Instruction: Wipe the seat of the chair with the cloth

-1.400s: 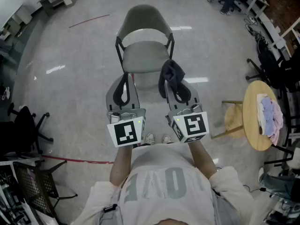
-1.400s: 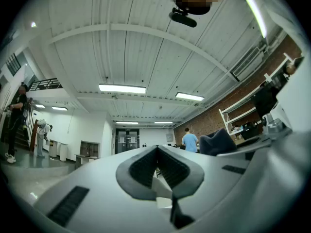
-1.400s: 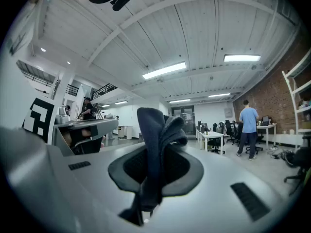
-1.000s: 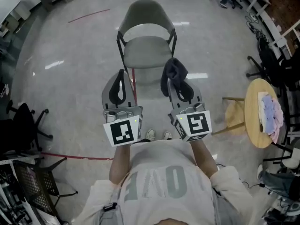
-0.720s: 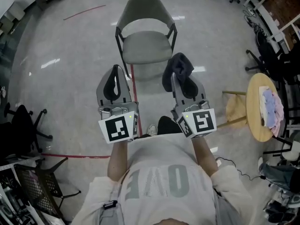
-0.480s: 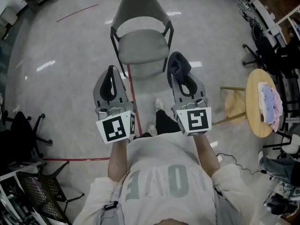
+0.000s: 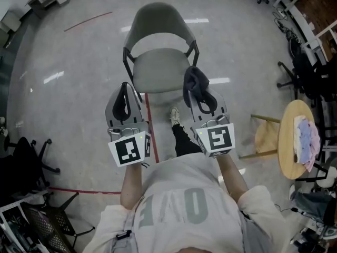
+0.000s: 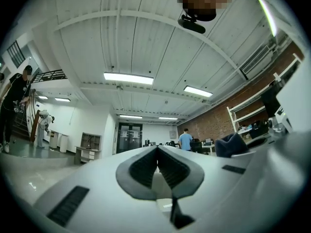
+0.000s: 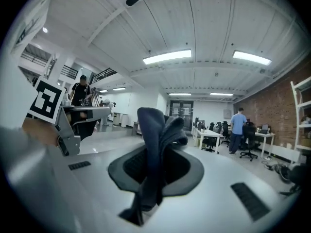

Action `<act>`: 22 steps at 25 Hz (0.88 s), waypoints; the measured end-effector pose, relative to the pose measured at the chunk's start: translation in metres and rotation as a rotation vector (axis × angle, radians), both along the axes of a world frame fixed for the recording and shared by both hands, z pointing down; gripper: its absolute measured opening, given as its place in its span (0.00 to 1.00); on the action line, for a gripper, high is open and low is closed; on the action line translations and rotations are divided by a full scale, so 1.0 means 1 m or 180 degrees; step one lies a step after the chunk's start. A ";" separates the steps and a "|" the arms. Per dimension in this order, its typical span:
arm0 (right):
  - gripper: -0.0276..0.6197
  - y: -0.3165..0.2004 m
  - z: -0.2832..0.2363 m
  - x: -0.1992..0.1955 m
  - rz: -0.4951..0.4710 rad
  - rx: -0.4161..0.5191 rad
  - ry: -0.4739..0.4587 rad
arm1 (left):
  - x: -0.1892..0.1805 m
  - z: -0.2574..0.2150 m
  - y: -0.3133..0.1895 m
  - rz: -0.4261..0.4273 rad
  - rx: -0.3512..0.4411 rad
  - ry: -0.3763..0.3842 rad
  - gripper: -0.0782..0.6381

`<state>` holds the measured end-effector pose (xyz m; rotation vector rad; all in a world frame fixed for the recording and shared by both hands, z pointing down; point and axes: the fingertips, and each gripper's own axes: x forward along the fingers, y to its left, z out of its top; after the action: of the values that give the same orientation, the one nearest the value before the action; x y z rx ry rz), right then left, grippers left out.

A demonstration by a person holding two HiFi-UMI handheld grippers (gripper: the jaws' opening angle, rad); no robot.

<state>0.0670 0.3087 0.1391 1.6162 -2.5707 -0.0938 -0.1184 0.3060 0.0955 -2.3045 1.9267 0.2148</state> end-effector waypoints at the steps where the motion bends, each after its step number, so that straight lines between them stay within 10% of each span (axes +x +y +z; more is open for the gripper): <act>1: 0.14 -0.020 0.000 0.002 -0.0030 -0.0009 -0.0027 | 0.002 -0.002 -0.017 -0.0027 0.0009 -0.0007 0.13; 12: 0.14 -0.231 -0.023 0.011 -0.0200 0.0019 -0.0071 | 0.016 -0.037 -0.209 -0.0151 0.0135 -0.0077 0.13; 22: 0.14 -0.306 -0.012 -0.003 -0.0100 -0.0071 -0.0056 | -0.006 -0.029 -0.293 -0.0123 0.0061 -0.0038 0.13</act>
<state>0.0644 0.0026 0.1270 1.5763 -2.6011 -0.0534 -0.1240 0.0128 0.0663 -2.2492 1.9530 0.2141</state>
